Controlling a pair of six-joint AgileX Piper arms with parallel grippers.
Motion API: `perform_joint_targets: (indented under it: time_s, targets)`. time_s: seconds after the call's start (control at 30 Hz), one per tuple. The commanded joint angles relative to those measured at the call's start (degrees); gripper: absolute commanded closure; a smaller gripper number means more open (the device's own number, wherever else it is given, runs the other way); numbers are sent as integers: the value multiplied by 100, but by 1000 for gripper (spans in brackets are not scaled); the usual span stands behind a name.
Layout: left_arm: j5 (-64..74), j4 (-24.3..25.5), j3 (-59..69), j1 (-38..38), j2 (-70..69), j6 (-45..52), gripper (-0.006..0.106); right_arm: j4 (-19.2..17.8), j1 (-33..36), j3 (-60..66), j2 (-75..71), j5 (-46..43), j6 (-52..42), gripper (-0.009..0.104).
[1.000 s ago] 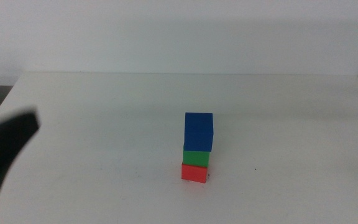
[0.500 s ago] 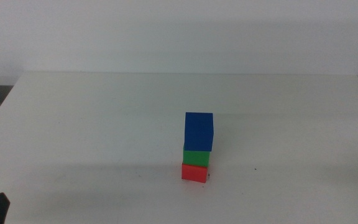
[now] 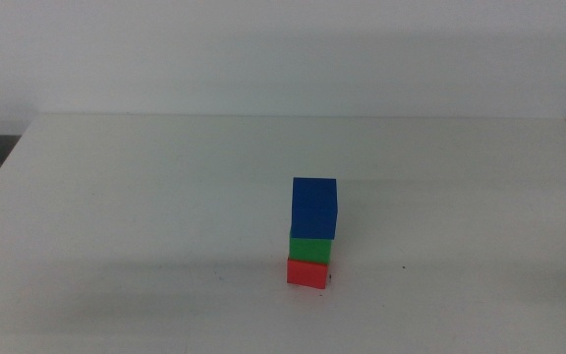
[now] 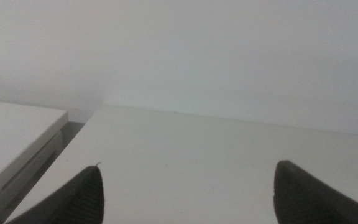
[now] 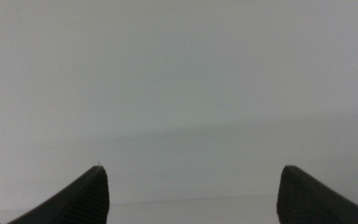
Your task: Stack red cubes first, then green, then blue cubes in a specific spot.
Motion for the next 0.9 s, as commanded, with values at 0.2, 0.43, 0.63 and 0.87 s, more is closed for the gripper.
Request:
perform_joint_targets:
  time_s: [0.2, 0.43, 0.63, 0.87]
  targets:
    - [-87, 21, 12, 7, -20, -25, 7, -487, -51, 20, -29, 991, -16, 2]
    - [-87, 21, 12, 7, -20, -25, 7, -692, -51, 20, -29, 1345, -16, 2]
    - [64, 278, 12, 7, -20, -25, 7, -692, -51, 20, -29, 1345, -16, 2]
    - [214, 529, 12, 7, -20, -25, 7, -692, -51, 20, -29, 1332, -16, 2]
